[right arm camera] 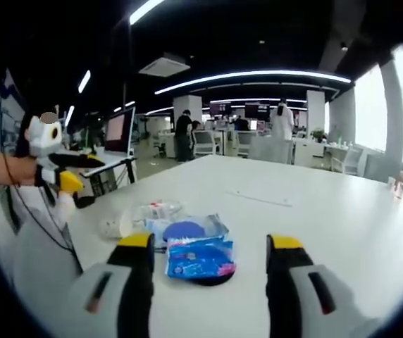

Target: Arrange the tabletop items into an orderly group along one side of the table until the central work area is clear of visible clutter.

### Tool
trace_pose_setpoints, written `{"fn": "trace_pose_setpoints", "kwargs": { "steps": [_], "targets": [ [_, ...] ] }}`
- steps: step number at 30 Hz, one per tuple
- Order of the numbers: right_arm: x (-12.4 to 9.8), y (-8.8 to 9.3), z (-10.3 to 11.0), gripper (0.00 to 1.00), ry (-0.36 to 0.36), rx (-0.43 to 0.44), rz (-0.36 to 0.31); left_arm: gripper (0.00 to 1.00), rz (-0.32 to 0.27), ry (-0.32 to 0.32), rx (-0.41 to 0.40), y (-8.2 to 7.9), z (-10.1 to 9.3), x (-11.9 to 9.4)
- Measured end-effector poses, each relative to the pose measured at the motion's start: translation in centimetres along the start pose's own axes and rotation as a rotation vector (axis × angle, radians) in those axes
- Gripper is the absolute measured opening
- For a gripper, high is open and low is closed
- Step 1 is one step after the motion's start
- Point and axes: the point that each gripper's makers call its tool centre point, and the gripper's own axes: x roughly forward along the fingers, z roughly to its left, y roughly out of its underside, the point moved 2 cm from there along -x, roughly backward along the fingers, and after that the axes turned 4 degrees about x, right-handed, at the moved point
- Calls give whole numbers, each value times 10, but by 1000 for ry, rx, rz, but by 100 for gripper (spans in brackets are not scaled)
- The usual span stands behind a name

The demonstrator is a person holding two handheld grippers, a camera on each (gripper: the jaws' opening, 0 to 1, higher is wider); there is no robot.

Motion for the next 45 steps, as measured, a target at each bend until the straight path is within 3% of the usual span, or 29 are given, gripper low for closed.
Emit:
{"fn": "trace_pose_setpoints", "kwargs": {
  "steps": [11,25,36,45],
  "targets": [
    [12,-12,-11,60,-26,-26,-10,68,11,20,7,-15,-24,38],
    [34,-12,-21,57,-74,-40,-1,65,17,-37,-44,-17,-37,70],
    [53,-5,-30,55,-110,-52,25,63,55,-101,-72,-2,-45,86],
    [66,2,-34,54,-132,-56,45,63,90,-102,-95,14,-55,97]
  ]
}}
